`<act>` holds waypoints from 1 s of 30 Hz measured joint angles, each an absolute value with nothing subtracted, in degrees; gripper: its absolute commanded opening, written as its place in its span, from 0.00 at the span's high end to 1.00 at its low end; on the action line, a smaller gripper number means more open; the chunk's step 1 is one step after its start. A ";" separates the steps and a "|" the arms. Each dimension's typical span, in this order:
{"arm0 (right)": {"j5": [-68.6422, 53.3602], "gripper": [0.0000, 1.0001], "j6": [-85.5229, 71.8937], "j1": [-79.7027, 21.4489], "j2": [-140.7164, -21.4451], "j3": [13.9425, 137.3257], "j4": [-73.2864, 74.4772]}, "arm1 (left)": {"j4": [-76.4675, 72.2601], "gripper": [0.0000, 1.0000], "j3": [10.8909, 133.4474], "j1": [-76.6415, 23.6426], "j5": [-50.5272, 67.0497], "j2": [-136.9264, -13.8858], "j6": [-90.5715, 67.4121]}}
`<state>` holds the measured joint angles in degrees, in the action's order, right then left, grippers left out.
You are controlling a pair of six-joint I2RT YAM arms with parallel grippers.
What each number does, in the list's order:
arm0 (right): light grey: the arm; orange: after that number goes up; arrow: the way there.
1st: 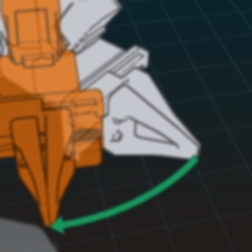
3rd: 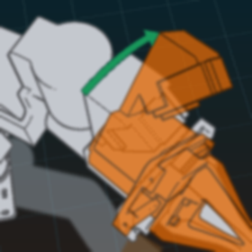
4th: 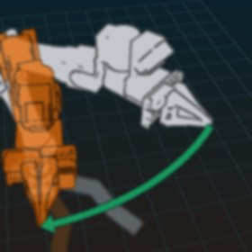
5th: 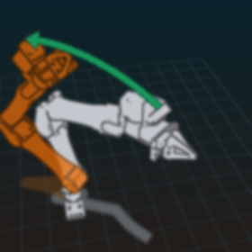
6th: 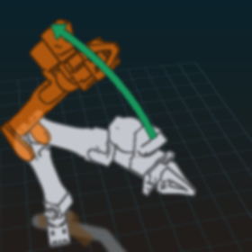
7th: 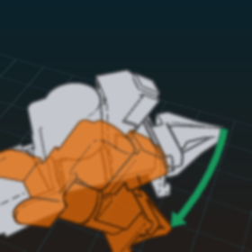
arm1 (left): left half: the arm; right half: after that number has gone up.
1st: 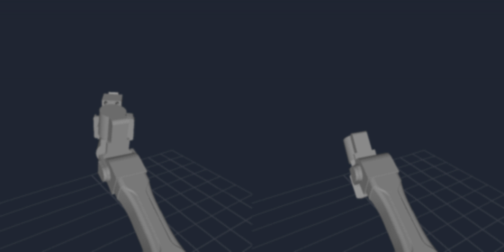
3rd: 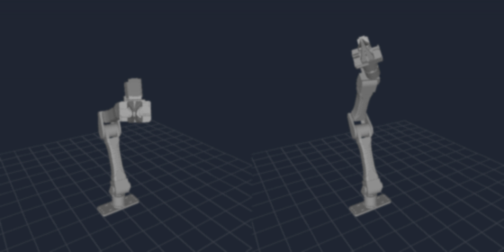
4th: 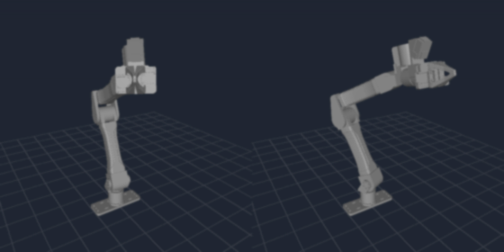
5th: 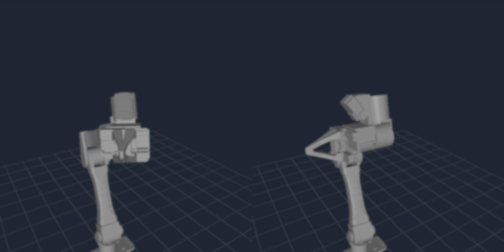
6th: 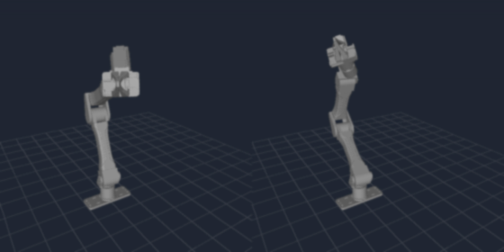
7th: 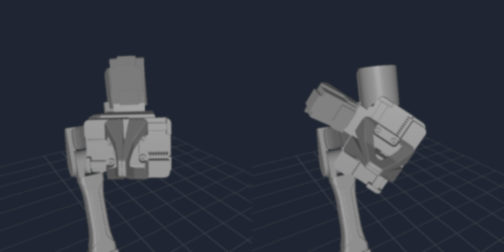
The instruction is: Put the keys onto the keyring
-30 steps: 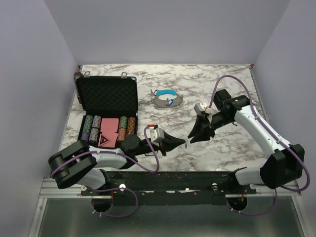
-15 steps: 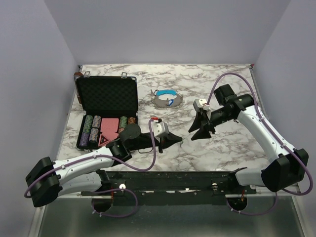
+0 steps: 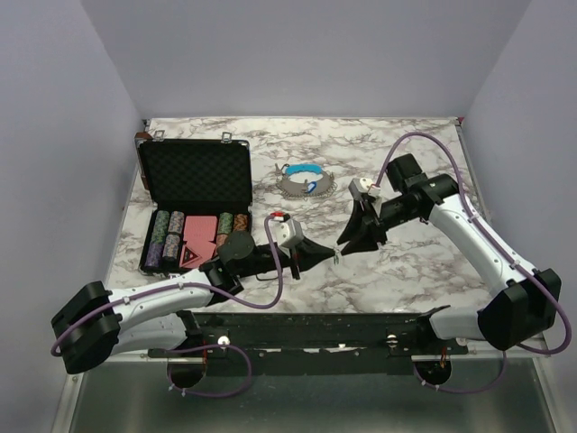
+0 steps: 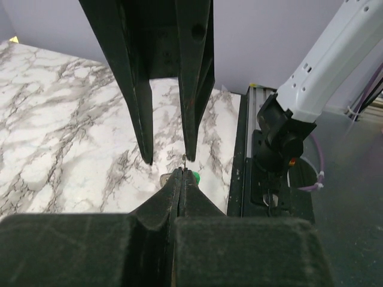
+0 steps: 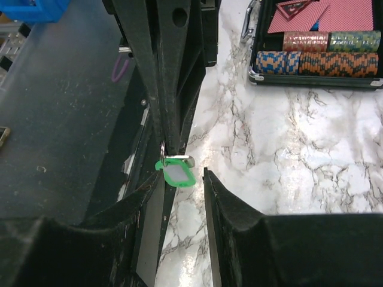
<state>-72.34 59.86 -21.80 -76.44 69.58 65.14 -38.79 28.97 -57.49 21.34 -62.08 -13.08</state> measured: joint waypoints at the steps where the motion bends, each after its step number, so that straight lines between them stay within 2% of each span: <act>1: -72.36 0.60 59.24 -22.06 -76.44 69.21 64.36 | -39.79 1.00 28.84 -57.49 21.21 -62.15 -13.45; 12: -73.08 0.64 56.07 -22.90 -76.44 67.31 60.93 | -46.00 1.00 27.62 -57.49 19.44 -62.92 -16.51; 30: -74.65 0.71 56.45 -22.92 -76.44 67.31 60.95 | -46.65 1.00 27.59 -57.49 15.40 -63.94 -17.47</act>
